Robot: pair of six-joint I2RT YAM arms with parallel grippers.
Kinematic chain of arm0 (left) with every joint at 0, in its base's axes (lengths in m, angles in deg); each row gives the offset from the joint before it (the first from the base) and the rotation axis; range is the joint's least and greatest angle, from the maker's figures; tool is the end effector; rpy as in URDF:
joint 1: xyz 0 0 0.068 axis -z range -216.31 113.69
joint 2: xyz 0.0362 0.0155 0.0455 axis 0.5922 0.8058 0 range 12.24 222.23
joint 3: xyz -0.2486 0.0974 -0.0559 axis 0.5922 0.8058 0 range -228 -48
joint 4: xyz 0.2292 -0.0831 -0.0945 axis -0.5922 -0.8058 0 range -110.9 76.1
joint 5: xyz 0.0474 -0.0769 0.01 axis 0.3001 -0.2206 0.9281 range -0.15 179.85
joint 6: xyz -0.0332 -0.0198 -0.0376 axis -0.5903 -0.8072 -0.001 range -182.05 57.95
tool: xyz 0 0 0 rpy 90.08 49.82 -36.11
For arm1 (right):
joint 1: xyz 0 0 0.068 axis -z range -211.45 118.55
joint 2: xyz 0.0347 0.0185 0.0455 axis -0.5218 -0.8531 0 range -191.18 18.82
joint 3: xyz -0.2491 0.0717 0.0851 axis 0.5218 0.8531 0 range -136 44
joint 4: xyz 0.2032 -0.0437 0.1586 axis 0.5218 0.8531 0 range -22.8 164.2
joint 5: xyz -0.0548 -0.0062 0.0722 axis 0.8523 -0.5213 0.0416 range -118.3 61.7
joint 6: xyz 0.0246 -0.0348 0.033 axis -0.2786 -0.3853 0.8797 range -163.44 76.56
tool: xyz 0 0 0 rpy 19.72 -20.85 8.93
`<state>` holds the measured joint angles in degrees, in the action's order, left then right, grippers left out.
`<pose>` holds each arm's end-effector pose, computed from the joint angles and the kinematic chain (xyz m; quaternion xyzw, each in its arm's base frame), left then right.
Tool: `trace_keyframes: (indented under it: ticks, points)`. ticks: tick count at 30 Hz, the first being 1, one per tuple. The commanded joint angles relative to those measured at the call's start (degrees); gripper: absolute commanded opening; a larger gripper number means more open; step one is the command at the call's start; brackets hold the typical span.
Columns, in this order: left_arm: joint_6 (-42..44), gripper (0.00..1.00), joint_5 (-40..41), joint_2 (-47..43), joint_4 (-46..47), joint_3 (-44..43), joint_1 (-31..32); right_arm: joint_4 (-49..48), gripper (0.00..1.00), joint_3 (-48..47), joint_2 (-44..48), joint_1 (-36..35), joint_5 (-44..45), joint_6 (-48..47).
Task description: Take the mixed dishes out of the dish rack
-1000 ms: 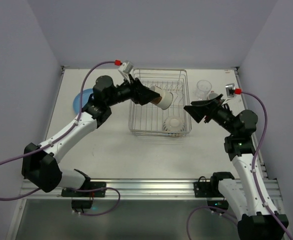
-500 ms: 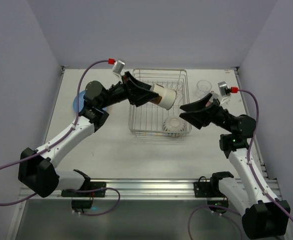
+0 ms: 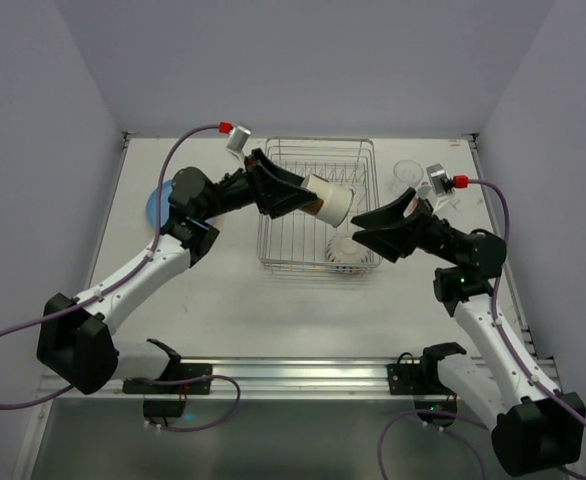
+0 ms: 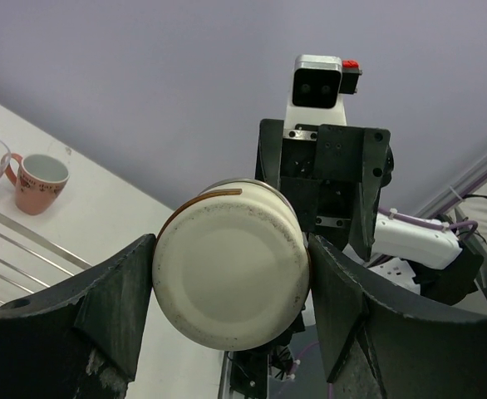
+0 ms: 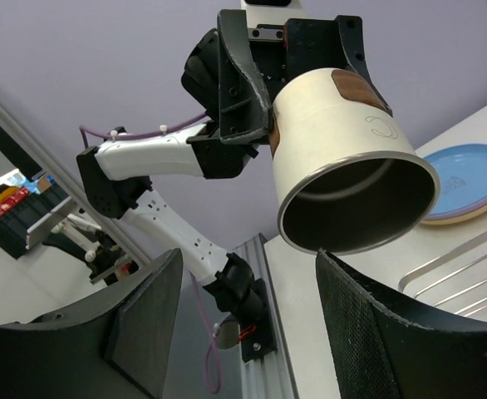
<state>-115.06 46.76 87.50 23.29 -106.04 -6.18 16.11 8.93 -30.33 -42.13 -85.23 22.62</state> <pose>0.2461 -0.1709 0.3877 0.1889 0.5829 -0.6631 0.4300 0.1655 0.0615 0.3680 -0.1955 0.5455 0.6551 0.4849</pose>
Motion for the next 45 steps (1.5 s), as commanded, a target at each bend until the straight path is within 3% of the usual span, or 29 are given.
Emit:
trace_keyframes:
  ticks: [1,14,20,28,33,36,39,40,44,45]
  points:
    - [-1.04,0.62,-0.24,0.14,4.03,0.21,0.80,-3.58,0.67,-1.05,-0.69,-1.10,0.85,0.12]
    - [0.10,0.62,0.64,3.31,3.86,-1.99,5.37,-4.46,0.64,-1.23,-2.45,-2.86,1.91,-0.32]
    - [1.68,0.62,1.78,2.87,2.01,-2.16,6.08,-0.86,0.36,-1.67,-0.69,-2.86,2.96,-2.51]
    - [3.18,0.62,2.31,1.11,-0.10,-2.52,6.08,3.98,0.30,-1.76,1.51,-2.86,4.98,-5.42]
    - [3.09,0.62,2.13,0.76,-0.27,-2.52,6.08,3.46,0.17,-1.67,1.16,-2.77,4.72,-5.24]
    - [3.09,0.62,2.13,0.59,-0.45,-2.60,6.08,3.45,0.02,-1.76,1.07,-2.86,4.89,-5.24]
    - [3.09,0.62,1.87,0.59,-0.54,-2.52,6.08,3.45,0.00,-1.67,1.24,-2.86,5.07,-5.24]
    - [3.09,0.63,1.78,0.59,-0.54,-2.52,6.08,3.54,0.00,-1.58,1.33,-2.86,5.16,-5.33]
    - [4.49,1.00,1.69,0.15,-1.33,-2.34,6.08,5.12,0.00,-2.11,1.95,-2.86,5.25,-6.38]
    - [5.37,1.00,2.13,-0.20,-2.11,-2.43,6.08,6.86,0.00,-2.37,2.04,-2.77,5.42,-7.43]
